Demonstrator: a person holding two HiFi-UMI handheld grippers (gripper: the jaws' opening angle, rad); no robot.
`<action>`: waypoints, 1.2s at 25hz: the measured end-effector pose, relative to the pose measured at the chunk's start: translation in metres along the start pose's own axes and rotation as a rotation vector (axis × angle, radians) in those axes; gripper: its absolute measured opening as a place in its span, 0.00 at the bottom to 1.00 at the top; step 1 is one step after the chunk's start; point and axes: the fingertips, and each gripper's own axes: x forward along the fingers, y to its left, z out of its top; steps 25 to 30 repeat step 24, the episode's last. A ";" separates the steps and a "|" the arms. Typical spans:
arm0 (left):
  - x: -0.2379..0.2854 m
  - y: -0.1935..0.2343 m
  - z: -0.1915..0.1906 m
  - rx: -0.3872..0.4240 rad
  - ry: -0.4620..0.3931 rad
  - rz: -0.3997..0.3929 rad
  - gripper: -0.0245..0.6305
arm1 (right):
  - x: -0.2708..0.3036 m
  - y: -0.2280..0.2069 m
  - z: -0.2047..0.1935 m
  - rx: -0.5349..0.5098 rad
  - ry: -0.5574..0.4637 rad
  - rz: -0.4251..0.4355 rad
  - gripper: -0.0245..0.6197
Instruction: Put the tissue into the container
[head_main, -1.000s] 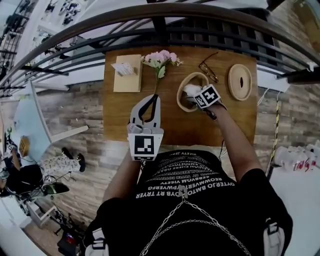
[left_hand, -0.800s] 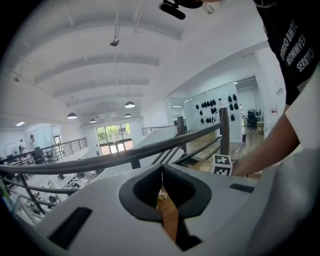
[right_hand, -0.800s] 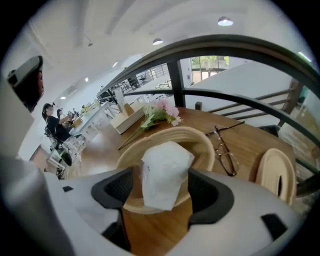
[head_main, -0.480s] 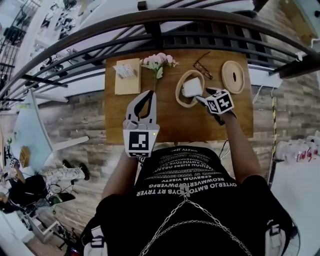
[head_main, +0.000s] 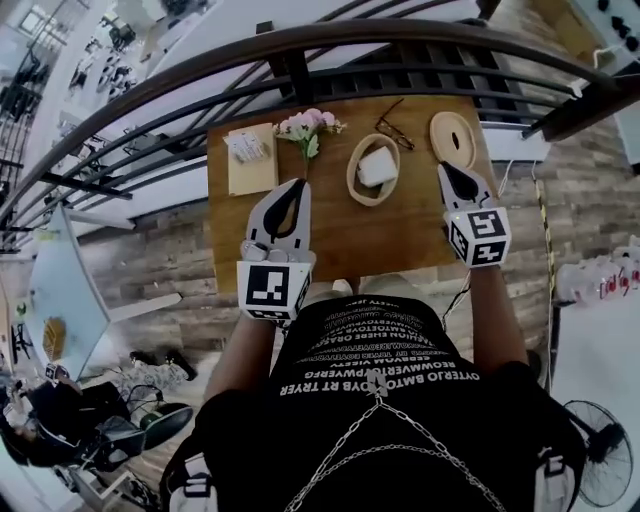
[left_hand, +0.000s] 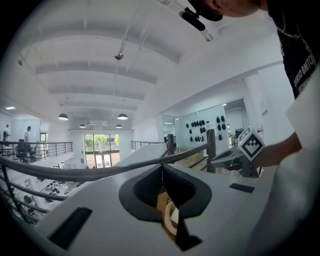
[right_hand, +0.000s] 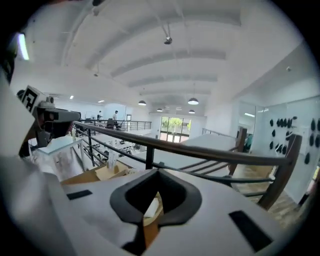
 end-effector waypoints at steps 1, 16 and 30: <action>-0.004 0.000 0.002 0.003 -0.006 -0.002 0.08 | -0.012 0.001 0.010 -0.022 -0.024 -0.015 0.06; -0.023 0.004 0.006 -0.041 -0.042 -0.030 0.08 | -0.065 0.024 0.043 -0.012 -0.059 -0.009 0.06; 0.005 0.004 0.004 -0.055 -0.028 -0.051 0.08 | -0.040 0.024 0.038 -0.005 -0.022 0.047 0.06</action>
